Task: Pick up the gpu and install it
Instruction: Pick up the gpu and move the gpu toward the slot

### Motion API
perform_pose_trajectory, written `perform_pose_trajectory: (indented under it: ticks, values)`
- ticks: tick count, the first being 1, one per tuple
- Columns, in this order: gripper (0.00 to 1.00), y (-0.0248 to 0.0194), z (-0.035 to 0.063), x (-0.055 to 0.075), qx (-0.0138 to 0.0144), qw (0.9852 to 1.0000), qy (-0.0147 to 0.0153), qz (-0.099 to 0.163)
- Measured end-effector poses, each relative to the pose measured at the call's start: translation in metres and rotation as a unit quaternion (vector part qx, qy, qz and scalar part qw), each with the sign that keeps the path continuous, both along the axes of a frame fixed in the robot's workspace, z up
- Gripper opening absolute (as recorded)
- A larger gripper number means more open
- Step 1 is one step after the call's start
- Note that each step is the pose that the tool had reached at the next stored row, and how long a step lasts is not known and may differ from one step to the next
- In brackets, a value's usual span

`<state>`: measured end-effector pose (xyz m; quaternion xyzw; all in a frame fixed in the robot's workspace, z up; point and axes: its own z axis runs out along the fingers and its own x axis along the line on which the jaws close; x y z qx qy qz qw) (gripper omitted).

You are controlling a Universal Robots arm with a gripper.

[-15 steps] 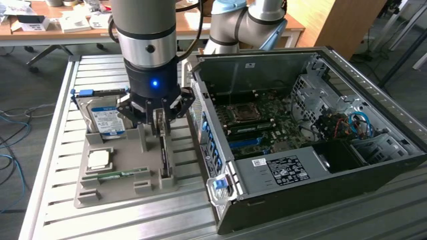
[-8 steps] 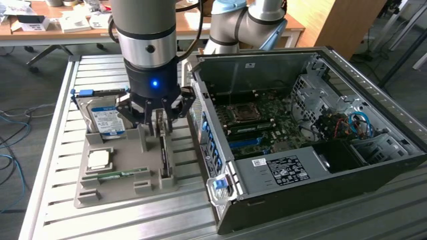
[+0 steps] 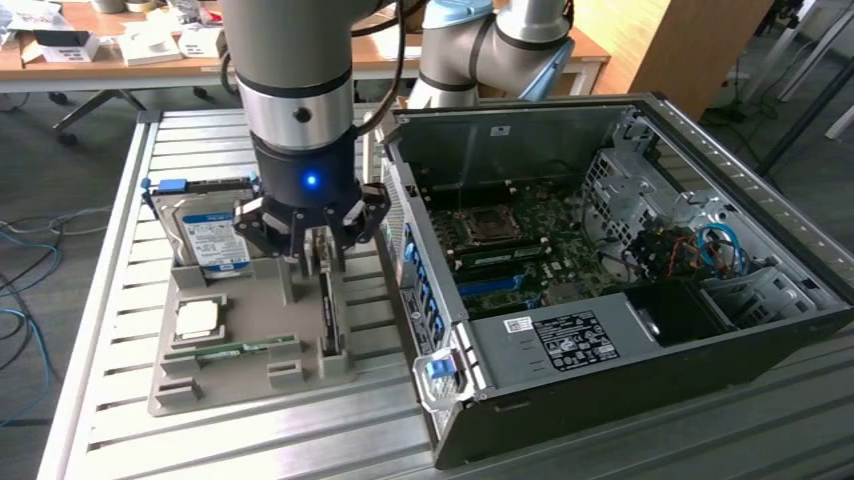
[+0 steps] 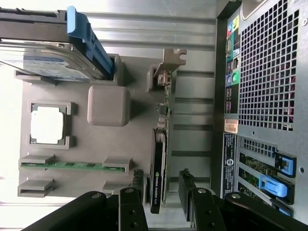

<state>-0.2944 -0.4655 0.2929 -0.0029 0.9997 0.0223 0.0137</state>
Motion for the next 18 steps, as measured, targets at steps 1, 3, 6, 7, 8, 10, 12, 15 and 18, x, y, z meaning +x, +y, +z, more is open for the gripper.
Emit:
perform_pose_trajectory:
  ticks: [1,3,6,7,8,10,12,15,18]
  values:
    - [0.43,0.0,-0.0018,0.0,0.0,1.0,0.0,0.0]
    - [0.43,0.0,-0.0055,0.0,0.0,1.0,0.0,0.0]
    - [0.43,0.0,-0.0106,0.0,0.0,1.0,0.0,0.0]
    - [0.43,0.0,-0.0117,0.0,0.0,1.0,0.0,-0.001]
    - [0.43,0.0,-0.0126,0.0,0.0,1.0,0.0,-0.002]
    - [0.43,-0.0001,-0.0134,0.0,-0.0001,1.0,0.0001,-0.007]
    - [0.43,-0.0001,-0.0137,0.0,-0.0001,0.9999,0.0001,-0.012]
    - [0.43,0.0,-0.0142,0.0,0.0001,0.9999,0.0,-0.012]
    - [0.43,0.0,-0.0186,0.0,0.0,0.9999,0.0,-0.012]
